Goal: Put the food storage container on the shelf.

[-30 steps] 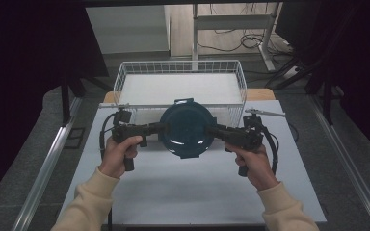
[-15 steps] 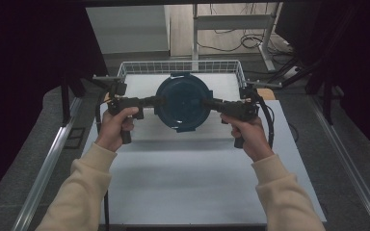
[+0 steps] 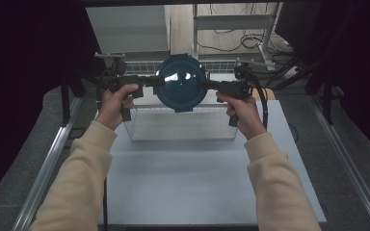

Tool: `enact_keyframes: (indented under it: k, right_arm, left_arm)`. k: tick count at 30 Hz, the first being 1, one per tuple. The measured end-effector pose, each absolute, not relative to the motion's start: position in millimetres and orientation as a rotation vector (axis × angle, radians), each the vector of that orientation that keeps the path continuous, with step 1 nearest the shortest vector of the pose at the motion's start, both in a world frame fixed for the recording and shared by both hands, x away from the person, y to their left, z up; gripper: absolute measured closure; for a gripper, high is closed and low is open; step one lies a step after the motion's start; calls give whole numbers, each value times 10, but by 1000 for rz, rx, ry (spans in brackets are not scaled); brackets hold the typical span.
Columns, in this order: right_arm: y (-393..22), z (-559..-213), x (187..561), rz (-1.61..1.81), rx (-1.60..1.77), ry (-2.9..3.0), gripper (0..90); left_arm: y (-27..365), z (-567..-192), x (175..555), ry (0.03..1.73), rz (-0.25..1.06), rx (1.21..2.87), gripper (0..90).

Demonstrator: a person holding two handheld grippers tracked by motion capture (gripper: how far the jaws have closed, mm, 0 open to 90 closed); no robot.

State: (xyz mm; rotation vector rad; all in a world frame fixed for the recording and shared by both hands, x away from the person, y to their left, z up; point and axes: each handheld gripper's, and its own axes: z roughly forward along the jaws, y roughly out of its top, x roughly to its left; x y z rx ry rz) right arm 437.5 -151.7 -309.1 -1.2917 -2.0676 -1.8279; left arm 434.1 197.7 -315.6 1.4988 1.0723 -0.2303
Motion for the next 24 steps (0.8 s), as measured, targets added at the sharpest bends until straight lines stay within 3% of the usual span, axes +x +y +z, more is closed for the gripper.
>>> enact_keyframes:
  k: [16,24]
  right_arm:
    - [-1419,-3308,4883,-1695,-1506,-1869,369]
    - [-1399,-3400,4967,-1683,-1576,-1789,323]
  left_arm:
    - [1990,-3480,4843,1230,-339,1356,433]
    - [1934,-3542,4890,1251,-303,1319,417]
